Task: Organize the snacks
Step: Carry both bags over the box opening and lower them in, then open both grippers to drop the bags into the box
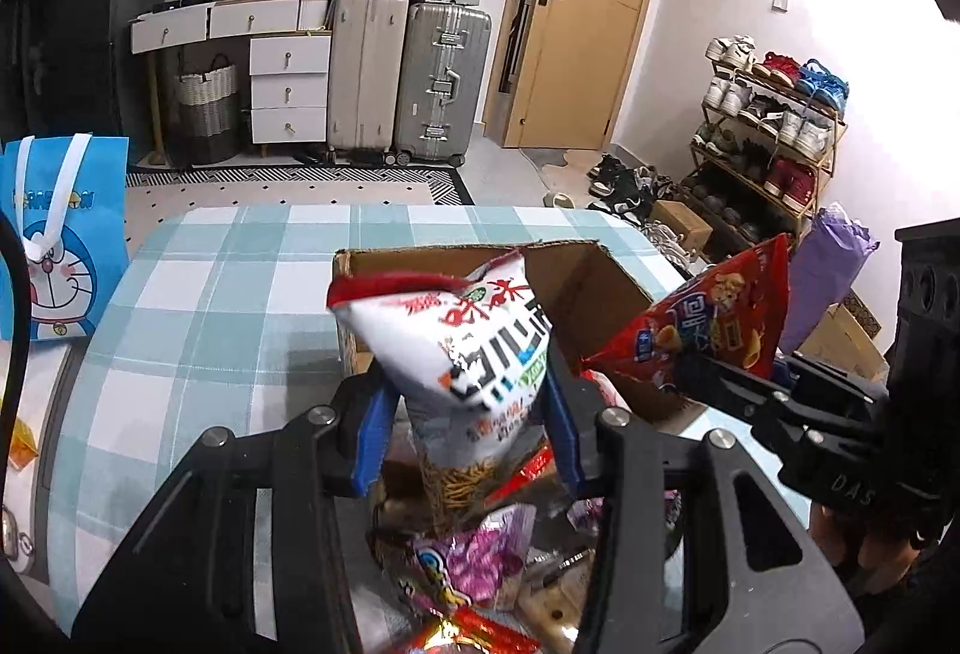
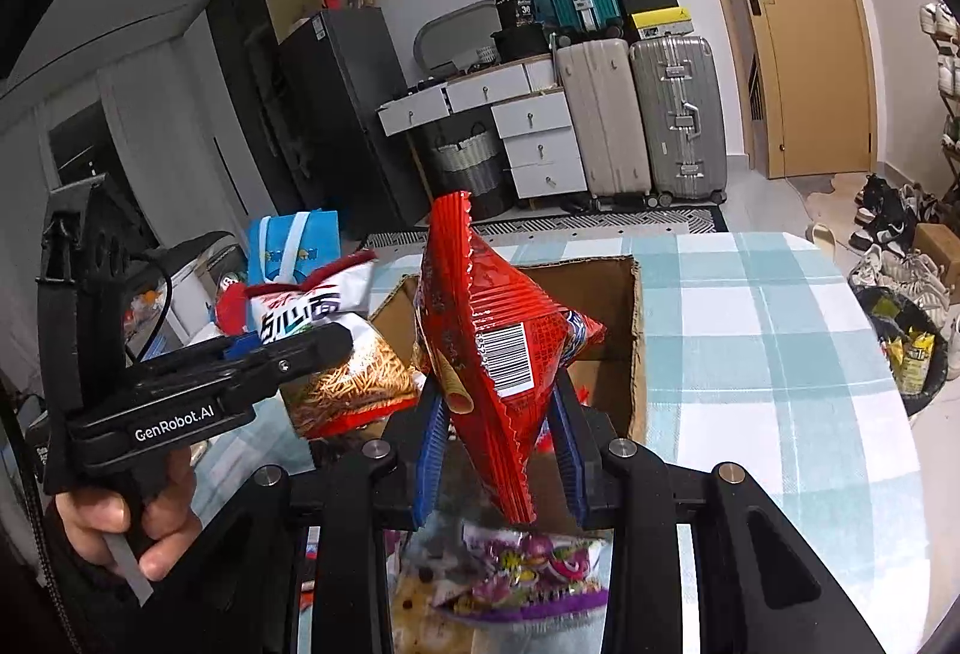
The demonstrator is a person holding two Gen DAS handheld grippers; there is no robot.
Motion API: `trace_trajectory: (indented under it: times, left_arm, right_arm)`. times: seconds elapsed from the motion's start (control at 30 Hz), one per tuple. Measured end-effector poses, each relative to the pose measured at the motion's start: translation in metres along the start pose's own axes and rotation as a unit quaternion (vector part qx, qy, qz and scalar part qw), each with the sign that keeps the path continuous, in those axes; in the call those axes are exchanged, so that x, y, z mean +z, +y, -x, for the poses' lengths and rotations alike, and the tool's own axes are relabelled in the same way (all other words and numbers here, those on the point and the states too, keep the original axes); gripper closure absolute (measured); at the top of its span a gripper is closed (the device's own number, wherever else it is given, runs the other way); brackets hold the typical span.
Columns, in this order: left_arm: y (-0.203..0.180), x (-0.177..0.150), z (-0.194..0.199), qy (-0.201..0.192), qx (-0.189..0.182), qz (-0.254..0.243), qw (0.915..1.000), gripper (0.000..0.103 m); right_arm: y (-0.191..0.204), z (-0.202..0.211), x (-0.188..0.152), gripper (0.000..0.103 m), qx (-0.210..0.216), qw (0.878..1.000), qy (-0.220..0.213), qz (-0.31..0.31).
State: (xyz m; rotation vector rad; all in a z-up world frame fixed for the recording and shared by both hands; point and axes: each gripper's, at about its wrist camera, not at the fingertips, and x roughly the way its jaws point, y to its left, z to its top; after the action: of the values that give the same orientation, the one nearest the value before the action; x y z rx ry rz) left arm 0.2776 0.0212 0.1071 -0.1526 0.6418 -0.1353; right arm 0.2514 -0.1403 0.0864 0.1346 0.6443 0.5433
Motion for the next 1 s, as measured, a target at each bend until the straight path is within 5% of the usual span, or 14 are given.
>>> trace_trajectory:
  times: [0.87,1.0]
  left_arm:
    - [0.002,-0.005,-0.066,0.028,0.02,-0.019,0.9992,0.062]
    - [0.003,-0.007,-0.065,0.033,0.02,-0.018,0.9991,0.048]
  right_arm:
    - [-0.008,-0.043,0.006,0.07,-0.007,1.0,0.024,0.0]
    - [-0.009,-0.035,0.004,0.063,-0.02,0.999,0.024,0.008]
